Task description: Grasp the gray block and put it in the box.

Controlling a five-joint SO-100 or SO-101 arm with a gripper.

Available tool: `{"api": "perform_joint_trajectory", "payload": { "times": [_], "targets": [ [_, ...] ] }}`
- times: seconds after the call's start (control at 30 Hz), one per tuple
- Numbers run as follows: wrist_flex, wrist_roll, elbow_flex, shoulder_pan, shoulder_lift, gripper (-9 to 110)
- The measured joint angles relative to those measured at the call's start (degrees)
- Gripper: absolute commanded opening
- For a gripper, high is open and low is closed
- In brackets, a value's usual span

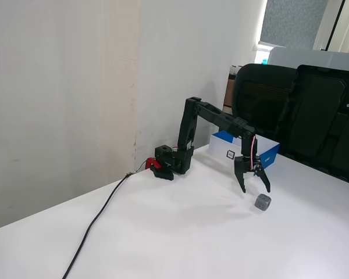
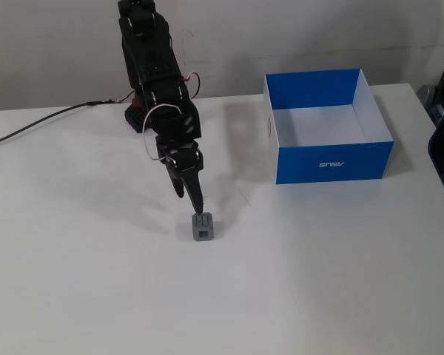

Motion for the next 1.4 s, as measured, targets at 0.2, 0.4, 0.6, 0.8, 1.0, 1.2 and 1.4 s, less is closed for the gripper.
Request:
{"api": "perform_joint_trajectory", "payload": {
  "times": [0.2,0.4,0.6,0.8,1.0,1.2,1.4],
  "targets": [
    [0.44,0.26,-2.29,0.09,-2.46,36],
    [0.44,0.00,-4.04,1.41,-4.48,35],
    [1.05,0.00,-7.73,1.58,-8.70,35],
    [1.85,0.00,-11.25,1.58,-12.57,35],
    [1.85,0.00,-13.36,1.58,-15.21,34],
    [1.85,0.00,-15.12,1.58,-17.58,33],
    [1.85,0.00,-16.70,1.58,-19.42,19]
  ]
}}
